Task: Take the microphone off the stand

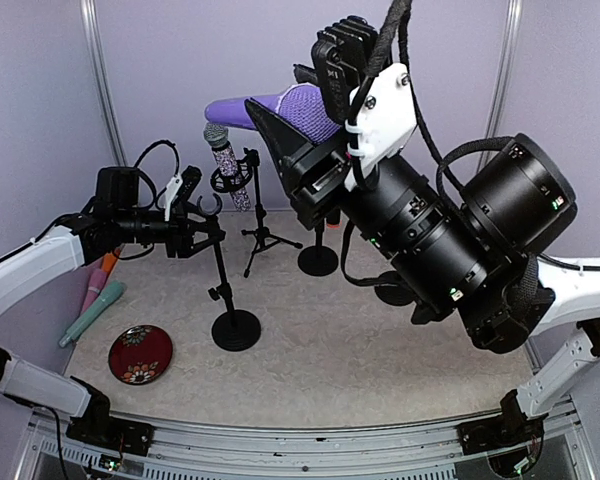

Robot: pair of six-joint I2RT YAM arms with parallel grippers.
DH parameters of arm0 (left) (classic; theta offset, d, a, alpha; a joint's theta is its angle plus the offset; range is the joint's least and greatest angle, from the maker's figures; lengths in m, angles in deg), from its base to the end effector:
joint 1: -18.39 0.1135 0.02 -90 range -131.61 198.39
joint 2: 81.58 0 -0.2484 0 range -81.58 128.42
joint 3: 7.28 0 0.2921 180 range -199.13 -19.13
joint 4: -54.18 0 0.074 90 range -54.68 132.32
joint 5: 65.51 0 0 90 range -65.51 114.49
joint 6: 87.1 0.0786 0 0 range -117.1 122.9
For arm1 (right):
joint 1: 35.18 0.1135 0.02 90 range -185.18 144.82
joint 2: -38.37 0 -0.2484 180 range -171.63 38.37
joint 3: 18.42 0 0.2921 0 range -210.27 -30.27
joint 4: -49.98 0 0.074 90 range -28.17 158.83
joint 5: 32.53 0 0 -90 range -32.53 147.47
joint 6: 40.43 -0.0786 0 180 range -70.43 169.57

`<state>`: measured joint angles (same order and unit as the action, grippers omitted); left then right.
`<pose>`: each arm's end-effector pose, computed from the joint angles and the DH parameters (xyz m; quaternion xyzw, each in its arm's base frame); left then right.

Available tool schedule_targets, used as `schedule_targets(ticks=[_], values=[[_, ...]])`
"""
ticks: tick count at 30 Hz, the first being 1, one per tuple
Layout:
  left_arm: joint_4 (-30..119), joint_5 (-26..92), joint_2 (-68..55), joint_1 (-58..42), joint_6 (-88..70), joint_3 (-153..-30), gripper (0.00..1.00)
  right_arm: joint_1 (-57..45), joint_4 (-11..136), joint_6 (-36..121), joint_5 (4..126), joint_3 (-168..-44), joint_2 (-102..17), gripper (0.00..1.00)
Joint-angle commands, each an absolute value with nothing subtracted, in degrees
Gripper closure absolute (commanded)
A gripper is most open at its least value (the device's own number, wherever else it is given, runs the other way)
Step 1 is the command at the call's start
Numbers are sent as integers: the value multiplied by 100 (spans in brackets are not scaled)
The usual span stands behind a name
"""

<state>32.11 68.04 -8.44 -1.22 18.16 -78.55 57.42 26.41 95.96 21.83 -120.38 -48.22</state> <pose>0.3206 -0.1717 0.2885 0.4262 0.6822 -0.3300 0.4940 0.0279 0.3958 0.5255 -0.2876 0.4024 0.2158 0.8419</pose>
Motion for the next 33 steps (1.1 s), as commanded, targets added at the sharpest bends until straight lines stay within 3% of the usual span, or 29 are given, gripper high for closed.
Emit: schedule_targets(ticks=[1, 7, 15, 33], values=[[1697, 6485, -1012, -3, 2667, -8074, 1, 5570, 2955, 9050, 1886, -11979, -4959, 100], [-47, 6371, -1869, 431, 4342, -8229, 1, 5078, 4211, 7122, 2768, -11801, -4739, 100], [-1852, 6647, -2482, 1310, 6066, -8666, 1, 4631, 5046, 5728, 4074, -12033, -5199, 100], [-2155, 7185, -2694, 826, 6250, -8816, 17, 4093, 4856, 4529, 5555, -13192, -6993, 100]])
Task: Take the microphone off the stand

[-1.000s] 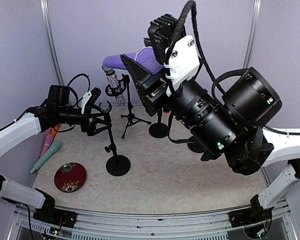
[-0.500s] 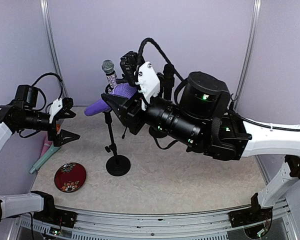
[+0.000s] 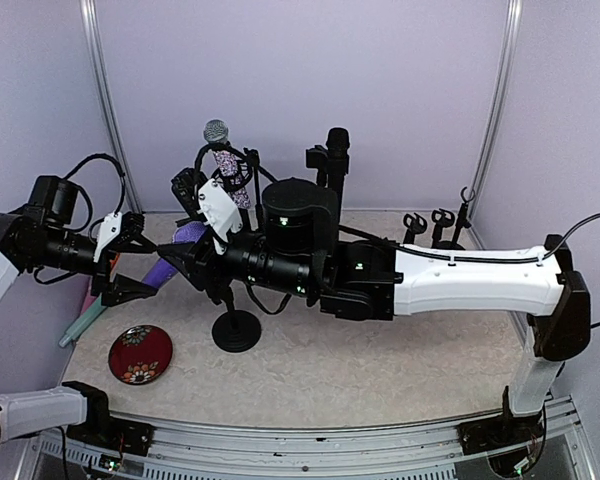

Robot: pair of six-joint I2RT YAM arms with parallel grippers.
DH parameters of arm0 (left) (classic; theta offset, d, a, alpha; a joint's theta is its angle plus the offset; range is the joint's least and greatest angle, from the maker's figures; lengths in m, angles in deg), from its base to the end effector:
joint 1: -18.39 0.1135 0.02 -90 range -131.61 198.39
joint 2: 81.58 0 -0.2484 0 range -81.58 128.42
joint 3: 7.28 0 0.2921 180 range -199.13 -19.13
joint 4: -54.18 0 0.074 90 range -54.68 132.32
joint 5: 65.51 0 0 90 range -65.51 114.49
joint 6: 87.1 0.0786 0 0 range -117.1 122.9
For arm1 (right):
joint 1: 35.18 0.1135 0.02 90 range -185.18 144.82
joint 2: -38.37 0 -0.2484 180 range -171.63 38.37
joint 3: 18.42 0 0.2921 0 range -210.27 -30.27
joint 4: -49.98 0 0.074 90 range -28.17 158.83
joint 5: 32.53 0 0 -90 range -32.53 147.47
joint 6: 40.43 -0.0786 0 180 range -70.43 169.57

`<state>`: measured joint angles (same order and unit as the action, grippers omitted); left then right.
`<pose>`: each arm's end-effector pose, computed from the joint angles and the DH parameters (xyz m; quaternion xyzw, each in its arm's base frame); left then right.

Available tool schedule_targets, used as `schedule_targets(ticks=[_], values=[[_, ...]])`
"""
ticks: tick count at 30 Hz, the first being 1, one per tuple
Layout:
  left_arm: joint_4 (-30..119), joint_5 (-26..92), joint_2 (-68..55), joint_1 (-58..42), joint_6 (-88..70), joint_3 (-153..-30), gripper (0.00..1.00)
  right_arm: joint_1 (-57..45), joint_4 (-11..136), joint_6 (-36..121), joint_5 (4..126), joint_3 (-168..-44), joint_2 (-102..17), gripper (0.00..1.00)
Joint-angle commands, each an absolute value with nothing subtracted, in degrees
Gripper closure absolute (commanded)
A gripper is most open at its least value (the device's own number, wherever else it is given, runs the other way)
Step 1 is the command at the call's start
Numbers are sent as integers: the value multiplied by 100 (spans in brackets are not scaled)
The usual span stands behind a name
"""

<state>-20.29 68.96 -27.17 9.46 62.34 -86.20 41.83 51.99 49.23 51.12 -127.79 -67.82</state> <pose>0.2136 -0.0893 0.3371 0.5958 0.6467 -0.1864 0.4383 0.1283 0.5174 0.3714 -0.4024 0.5727 0.4154 0.5810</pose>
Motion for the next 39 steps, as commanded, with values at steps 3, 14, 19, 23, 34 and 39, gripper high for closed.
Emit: schedule_targets(ticks=[3, 14, 19, 23, 34, 39], values=[[-2149, 7204, -2652, 779, 6198, -8815, 20, 4044, 4802, 4413, 5695, -13352, -7169, 100], [-1753, 6575, -2537, 924, 5958, -8584, 82, 3997, 4747, 4521, 5642, -13328, -7136, 42], [-1039, 5410, -2586, 1538, 6179, -7976, 89, 3970, 4641, 4716, 5276, -12990, -6642, 11], [-616, 5204, -2457, 2629, 6633, -7484, 91, 3969, 4444, 4830, 4913, -12423, -6119, 6], [615, 4266, -1188, 4442, 6921, -6357, 88, 3962, 4050, 4712, 4185, -10955, -5059, 7], [1551, 3474, -848, 4481, 6696, -5787, 87, 3958, 4042, 4518, 3869, -10330, -4867, 10]])
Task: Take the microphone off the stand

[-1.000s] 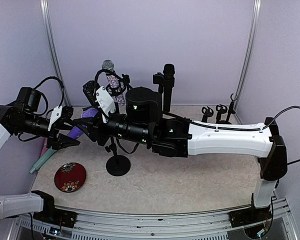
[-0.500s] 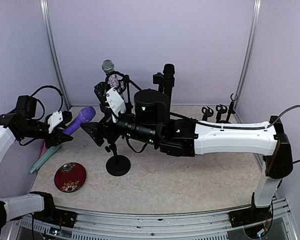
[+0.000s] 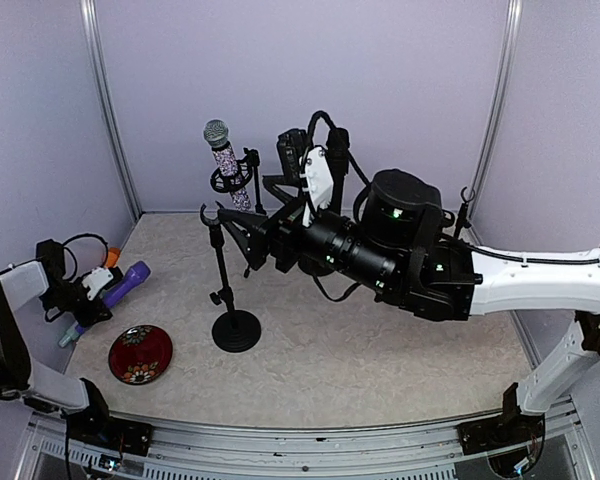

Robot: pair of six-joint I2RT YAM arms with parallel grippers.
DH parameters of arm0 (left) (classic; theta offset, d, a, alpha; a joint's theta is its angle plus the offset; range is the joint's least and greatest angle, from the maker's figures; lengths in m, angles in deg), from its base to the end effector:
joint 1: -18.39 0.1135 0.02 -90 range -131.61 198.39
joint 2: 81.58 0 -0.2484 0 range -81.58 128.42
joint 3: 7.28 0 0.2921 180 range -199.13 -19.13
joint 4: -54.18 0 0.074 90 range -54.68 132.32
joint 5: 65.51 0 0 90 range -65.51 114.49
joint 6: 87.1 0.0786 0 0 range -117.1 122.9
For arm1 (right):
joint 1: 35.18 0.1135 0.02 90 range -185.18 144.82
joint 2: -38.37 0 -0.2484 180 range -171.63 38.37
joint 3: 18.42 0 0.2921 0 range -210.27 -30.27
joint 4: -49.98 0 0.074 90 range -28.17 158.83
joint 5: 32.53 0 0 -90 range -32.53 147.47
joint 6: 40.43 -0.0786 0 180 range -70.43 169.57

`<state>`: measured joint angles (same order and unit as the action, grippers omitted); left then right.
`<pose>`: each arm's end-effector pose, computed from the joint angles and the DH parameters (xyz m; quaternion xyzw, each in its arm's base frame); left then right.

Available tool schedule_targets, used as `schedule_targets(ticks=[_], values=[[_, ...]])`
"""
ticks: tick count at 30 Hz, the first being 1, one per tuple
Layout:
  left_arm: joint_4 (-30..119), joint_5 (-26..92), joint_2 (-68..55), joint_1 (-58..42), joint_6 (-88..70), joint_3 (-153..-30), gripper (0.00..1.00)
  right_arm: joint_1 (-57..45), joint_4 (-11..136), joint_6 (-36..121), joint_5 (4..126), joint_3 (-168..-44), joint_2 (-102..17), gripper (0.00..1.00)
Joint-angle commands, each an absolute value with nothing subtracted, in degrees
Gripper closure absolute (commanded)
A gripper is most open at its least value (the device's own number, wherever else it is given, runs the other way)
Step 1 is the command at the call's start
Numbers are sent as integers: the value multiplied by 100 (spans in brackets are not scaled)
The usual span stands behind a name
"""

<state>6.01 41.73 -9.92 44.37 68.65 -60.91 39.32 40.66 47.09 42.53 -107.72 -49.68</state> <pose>0.2617 0.1016 0.1225 0.3581 0.8993 0.0442 0.2472 0.1400 0.4292 0.3956 -0.2916 0.5713 0.4097 0.6487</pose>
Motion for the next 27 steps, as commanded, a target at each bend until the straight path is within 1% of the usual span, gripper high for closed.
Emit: schedule_targets(ticks=[1, 6, 9, 11, 12, 13, 17, 19, 22, 24, 27], values=[[1702, 3323, -757, 4477, 6636, -5713, 86, 3953, 4050, 4485, 3820, -10238, -4862, 11], [2068, 2869, -296, 4494, 6436, -5603, 83, 3906, 4142, 4311, 3742, -9910, -4979, 16], [2207, 2704, -142, 4495, 6358, -5578, 79, 3857, 4208, 4168, 3739, -9837, -5202, 19], [2183, 2681, -117, 4495, 6323, -5578, 68, 3856, 4297, 4071, 3688, -9900, -5418, 21], [2147, 2717, -133, 4494, 6315, -5586, 60, 3848, 4358, 3996, 3682, -9960, -5529, 22], [2078, 2762, -176, 4494, 6327, -5593, 55, 3840, 4425, 3921, 3693, -10021, -5659, 23], [1677, 3131, -469, 4496, 6346, -5696, 40, 3782, 4735, 3499, 3593, -10348, -6188, 25], [1372, 3371, -625, 4487, 6377, -5806, 35, 3737, 4948, 3174, 3534, -10504, -6397, 26], [922, 3681, -851, 4444, 6350, -6041, 31, 3700, 5110, 2557, 3586, -10571, -6579, 27], [617, 3940, -1017, 4388, 6354, -6218, 28, 3669, 5127, 2022, 3828, -10609, -6685, 28], [133, 4367, -1231, 4218, 6319, -6516, 24, 3589, 5143, 1131, 4291, -10728, -6867, 27]])
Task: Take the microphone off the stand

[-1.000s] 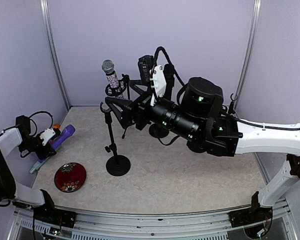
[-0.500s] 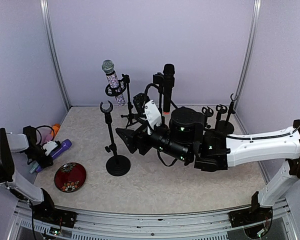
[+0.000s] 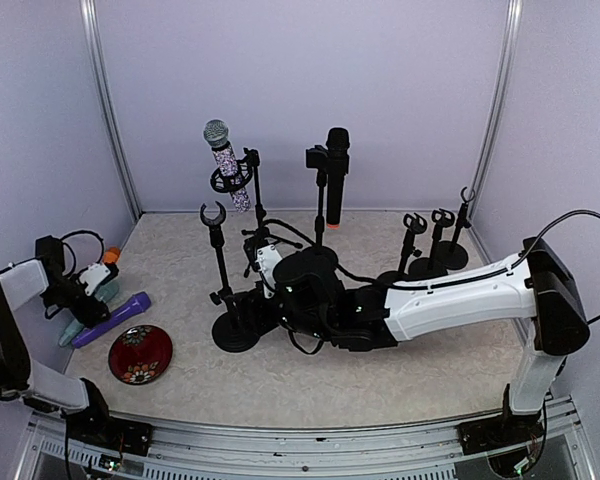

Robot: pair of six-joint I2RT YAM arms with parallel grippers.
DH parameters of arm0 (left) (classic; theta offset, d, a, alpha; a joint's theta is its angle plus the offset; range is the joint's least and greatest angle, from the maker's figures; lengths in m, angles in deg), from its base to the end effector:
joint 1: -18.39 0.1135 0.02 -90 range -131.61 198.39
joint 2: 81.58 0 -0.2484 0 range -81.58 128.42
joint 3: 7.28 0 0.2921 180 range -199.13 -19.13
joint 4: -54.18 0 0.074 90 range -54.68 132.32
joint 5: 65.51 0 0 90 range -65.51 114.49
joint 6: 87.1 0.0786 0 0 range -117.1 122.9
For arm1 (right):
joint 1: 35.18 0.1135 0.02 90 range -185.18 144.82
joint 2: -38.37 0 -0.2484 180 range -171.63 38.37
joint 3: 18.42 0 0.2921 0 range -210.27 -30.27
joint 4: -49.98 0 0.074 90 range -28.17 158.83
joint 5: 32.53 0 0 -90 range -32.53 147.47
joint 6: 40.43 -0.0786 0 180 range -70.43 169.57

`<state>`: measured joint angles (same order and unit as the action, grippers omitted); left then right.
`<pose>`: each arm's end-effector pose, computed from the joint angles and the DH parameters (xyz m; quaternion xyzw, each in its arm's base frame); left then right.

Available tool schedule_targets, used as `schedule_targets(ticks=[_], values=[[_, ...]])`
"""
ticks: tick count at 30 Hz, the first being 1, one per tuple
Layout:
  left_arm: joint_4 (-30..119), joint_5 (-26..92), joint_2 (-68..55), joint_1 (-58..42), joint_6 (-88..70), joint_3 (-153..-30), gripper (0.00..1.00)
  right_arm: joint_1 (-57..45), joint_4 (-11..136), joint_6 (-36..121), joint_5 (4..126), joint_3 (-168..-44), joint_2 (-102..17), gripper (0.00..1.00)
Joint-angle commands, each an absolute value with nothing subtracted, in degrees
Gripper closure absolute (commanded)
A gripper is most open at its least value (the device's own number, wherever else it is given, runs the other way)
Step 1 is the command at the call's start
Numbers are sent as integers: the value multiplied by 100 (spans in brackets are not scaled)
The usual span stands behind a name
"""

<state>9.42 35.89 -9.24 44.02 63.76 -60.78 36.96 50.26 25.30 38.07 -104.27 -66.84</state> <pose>0.2666 0.1107 0.1206 0.3148 0.9165 0.0852 0.2318 0.1783 0.4682 0.2066 -0.2381 0.7758 0.3316 0.4812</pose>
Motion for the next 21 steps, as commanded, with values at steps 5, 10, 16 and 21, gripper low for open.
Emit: schedule_targets(ticks=[5, 10, 16, 21], values=[[-266, 4668, -1534, 3544, 5995, -6897, 22, 3327, 4654, -186, 5289, -10755, -7195, 26], [-335, 4664, -1759, 2983, 5743, -7031, 21, 3184, 4423, -1070, 5740, -10889, -7483, 27], [-269, 4689, -1795, 2638, 5497, -7141, 22, 3120, 3882, -2098, 6086, -10931, -7890, 27], [-238, 4734, -1829, 2553, 5458, -7173, 21, 3115, 3696, -2717, 6422, -11388, -8425, 29]])
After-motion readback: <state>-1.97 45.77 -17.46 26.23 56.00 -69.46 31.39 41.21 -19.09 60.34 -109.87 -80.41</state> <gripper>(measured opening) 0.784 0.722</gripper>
